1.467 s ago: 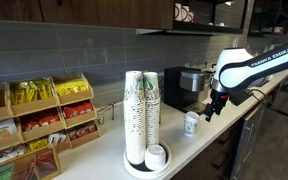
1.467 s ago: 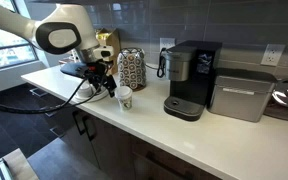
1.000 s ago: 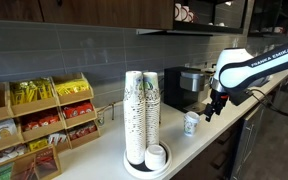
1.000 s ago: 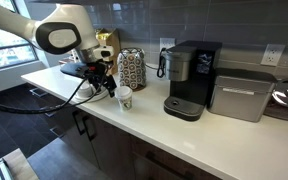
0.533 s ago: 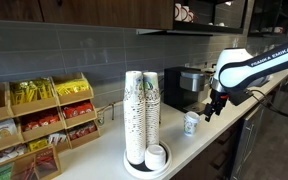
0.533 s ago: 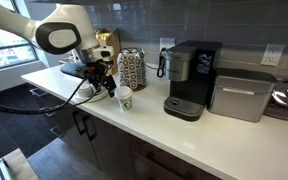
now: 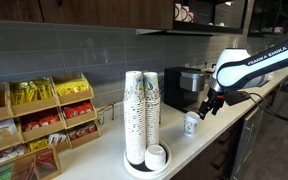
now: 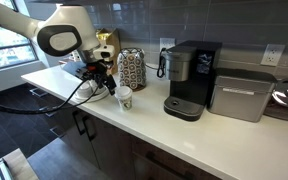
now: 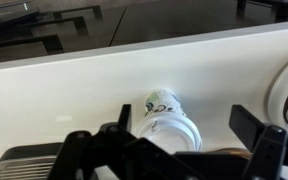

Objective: Take the lid off of the coffee cup

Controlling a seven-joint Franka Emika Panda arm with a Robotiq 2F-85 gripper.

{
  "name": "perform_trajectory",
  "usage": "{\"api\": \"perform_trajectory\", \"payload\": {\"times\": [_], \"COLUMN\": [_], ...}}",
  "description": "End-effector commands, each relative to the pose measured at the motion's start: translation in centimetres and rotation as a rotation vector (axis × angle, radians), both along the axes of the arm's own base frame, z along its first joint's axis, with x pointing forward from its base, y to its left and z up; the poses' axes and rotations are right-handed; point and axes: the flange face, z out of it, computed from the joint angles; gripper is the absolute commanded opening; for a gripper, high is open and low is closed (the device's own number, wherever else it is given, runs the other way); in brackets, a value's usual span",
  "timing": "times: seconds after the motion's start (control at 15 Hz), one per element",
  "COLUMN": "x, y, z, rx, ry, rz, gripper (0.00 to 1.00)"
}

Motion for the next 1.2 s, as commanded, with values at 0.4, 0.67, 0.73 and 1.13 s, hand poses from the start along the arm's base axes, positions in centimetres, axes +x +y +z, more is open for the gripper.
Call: {"api": "perform_trajectory", "payload": {"times": [0.4,0.67,0.73,1.13], "x": [2.6,3.4,3.6,4.5], "y": [0.1,-0.4,-0.6,-1.3], "z": [-2.1,-2.7,-2.7,-3.2], "rx": [0.098,0.11,0.11,0.098], "ry": [-0.112,-0.147,-0.161,-0.191], "rz": [-0.101,-0.13,-0.139,-0.165], "gripper": [1.0,1.0,1.0,1.0]}}
